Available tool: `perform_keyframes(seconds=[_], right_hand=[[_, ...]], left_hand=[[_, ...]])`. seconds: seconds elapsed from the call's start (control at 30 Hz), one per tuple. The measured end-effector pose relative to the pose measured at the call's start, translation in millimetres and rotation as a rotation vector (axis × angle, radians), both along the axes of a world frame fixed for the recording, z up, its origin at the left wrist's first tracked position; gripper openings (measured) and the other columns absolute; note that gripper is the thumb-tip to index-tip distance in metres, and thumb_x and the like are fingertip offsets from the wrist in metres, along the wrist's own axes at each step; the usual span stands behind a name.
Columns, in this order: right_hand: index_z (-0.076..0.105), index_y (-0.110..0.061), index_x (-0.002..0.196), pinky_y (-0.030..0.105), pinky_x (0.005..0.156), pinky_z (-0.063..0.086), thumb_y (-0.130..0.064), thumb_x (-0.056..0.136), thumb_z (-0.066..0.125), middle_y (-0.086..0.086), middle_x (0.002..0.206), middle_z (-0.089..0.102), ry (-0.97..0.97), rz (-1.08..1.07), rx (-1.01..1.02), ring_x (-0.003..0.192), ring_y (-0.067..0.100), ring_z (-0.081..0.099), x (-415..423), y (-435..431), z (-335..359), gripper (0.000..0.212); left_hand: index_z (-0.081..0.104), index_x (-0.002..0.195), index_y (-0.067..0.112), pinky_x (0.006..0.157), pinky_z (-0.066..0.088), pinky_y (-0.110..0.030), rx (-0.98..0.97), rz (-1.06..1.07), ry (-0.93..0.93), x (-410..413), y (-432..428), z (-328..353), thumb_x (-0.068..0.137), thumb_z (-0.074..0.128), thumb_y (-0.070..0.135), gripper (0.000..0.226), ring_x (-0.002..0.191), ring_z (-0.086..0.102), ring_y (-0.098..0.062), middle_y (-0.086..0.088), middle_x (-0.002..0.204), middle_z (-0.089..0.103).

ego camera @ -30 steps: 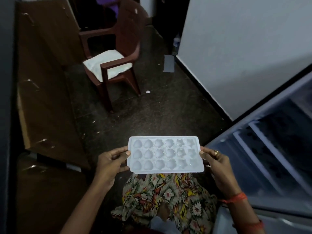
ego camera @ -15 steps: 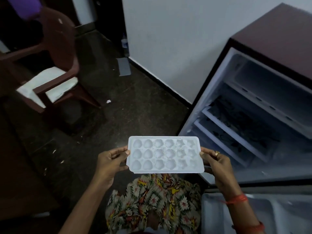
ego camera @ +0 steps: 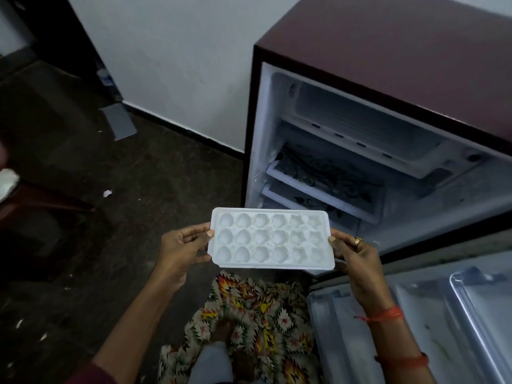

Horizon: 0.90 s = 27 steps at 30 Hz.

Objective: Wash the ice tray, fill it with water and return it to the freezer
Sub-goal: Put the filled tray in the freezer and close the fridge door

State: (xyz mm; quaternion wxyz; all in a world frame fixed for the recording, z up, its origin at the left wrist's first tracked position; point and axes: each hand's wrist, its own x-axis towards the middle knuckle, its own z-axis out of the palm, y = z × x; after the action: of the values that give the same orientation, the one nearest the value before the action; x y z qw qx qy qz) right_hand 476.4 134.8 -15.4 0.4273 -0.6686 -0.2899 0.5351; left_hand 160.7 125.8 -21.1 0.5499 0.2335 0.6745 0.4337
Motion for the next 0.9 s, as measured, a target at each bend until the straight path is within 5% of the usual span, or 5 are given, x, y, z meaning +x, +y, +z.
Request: perform_keyframes(seconds=[0.17, 0.33, 0.9], right_hand=[[0.072, -0.008, 0.108, 0.024, 0.058, 0.056, -0.008, 0.092, 0.066, 0.01, 0.098, 0.076, 0.004, -0.111, 0.029, 0.082, 0.019, 0.074, 18.7, 11.8, 0.8, 0.017], [0.07, -0.005, 0.114, 0.022, 0.059, 0.056, -0.006, 0.092, 0.065, 0.011, 0.101, 0.075, 0.0, -0.199, 0.074, 0.081, 0.016, 0.074, 33.1, 29.5, 5.4, 0.022], [0.067, -0.005, 0.119, 0.024, 0.068, 0.057, -0.005, 0.092, 0.064, 0.009, 0.11, 0.074, 0.065, -0.402, 0.159, 0.098, 0.021, 0.072, 85.7, 95.3, 20.9, 0.027]], left_hand=[[0.074, 0.103, 0.009, 0.054, 0.059, -0.027, 0.026, -0.106, -0.008, 18.3, 45.6, 0.7, 0.087, 0.074, 0.009, 0.016, 0.072, 0.071, -0.019, -0.007, 0.082, 0.078], [0.075, 0.099, 0.012, 0.053, 0.057, -0.025, 0.048, -0.194, -0.007, 39.2, 92.4, 3.9, 0.087, 0.074, 0.008, 0.013, 0.063, 0.07, -0.009, 0.0, 0.075, 0.077], [0.072, 0.111, 0.004, 0.062, 0.059, -0.022, 0.151, -0.356, -0.015, 107.9, 208.2, 21.8, 0.085, 0.074, 0.0, 0.026, 0.083, 0.071, -0.02, -0.01, 0.1, 0.075]])
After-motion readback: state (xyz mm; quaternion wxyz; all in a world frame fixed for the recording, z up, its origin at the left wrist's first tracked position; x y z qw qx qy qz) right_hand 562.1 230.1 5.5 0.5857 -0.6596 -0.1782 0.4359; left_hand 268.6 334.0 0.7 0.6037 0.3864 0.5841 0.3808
